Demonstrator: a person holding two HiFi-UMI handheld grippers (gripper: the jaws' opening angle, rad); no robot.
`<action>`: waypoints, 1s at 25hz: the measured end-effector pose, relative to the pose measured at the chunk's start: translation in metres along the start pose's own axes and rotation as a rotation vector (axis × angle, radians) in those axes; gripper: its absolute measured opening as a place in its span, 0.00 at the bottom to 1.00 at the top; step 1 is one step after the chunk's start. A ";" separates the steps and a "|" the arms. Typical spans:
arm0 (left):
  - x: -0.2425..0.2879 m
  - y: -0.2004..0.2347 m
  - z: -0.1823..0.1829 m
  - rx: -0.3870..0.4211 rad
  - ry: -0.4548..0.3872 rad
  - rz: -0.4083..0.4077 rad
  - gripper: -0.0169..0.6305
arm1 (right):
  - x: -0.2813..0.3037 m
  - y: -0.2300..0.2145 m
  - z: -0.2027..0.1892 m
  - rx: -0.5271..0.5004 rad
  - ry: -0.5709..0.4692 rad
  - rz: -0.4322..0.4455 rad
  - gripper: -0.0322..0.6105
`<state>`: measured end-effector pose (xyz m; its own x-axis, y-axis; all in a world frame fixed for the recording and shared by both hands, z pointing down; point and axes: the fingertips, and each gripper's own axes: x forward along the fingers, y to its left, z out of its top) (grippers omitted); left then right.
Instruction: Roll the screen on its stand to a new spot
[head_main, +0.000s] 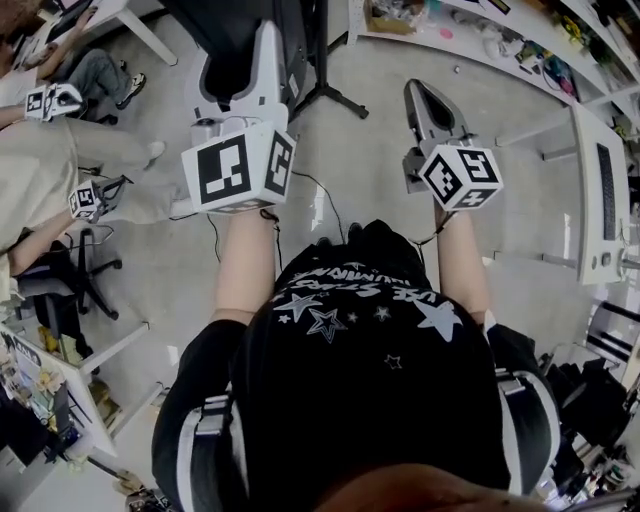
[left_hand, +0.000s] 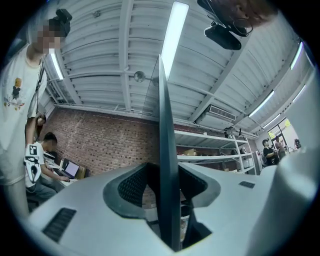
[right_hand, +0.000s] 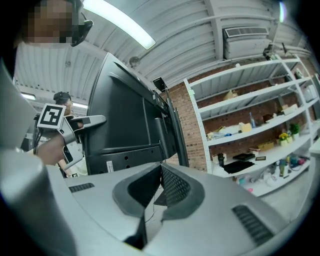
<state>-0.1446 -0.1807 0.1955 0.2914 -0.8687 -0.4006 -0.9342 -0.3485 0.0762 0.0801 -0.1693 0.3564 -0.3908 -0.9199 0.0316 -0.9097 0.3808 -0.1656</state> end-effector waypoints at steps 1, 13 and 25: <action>-0.004 -0.004 0.002 0.000 -0.002 -0.001 0.34 | -0.003 0.003 -0.001 0.003 -0.001 0.002 0.06; -0.051 -0.041 0.018 0.009 -0.014 0.034 0.34 | -0.030 0.019 -0.010 0.023 0.020 0.124 0.06; -0.095 -0.081 0.030 0.026 -0.022 0.048 0.34 | -0.082 0.016 -0.015 0.034 0.027 0.168 0.06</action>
<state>-0.1023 -0.0595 0.1996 0.2423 -0.8761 -0.4168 -0.9521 -0.2974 0.0716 0.0952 -0.0860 0.3660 -0.5408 -0.8407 0.0274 -0.8263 0.5249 -0.2043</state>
